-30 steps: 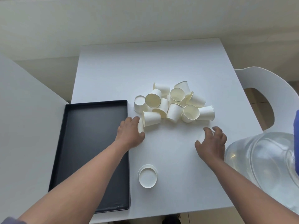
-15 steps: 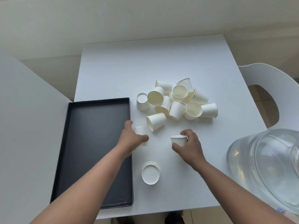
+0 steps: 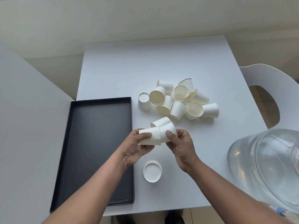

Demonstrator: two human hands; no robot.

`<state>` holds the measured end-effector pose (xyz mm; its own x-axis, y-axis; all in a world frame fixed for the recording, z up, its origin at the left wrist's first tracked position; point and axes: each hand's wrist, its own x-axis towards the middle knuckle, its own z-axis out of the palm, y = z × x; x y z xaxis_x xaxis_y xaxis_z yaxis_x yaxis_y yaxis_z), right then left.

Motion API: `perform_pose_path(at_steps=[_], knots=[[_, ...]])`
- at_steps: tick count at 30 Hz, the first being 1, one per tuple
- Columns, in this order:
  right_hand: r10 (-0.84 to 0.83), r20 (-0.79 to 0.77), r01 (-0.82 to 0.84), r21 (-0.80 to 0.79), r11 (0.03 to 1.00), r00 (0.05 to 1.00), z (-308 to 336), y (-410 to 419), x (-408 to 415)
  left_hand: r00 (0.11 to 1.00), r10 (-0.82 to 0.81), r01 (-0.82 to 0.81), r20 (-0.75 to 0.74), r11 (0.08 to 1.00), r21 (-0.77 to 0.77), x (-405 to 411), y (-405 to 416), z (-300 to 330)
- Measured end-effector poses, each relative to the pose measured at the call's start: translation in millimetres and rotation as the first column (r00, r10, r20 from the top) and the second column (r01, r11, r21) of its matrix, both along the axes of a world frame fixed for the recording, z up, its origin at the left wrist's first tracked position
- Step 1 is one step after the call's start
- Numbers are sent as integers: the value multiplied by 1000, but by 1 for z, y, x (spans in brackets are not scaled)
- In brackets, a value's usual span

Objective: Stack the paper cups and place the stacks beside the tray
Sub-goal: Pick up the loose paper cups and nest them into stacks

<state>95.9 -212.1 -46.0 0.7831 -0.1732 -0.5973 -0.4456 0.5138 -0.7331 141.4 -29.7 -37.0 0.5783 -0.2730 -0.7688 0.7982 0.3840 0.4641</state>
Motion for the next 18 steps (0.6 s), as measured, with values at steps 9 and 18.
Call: perform_pose_path(at_steps=[9, 18], knots=[[561, -19, -553, -203, 808, 828, 11, 28, -9, 985, -136, 131, 103, 990, 61, -2, -3, -3], [542, -396, -500, -865, 51, 741, -13, -10, 35, 996, -49, 41, 80, 994, 97, 0, 14, -9]])
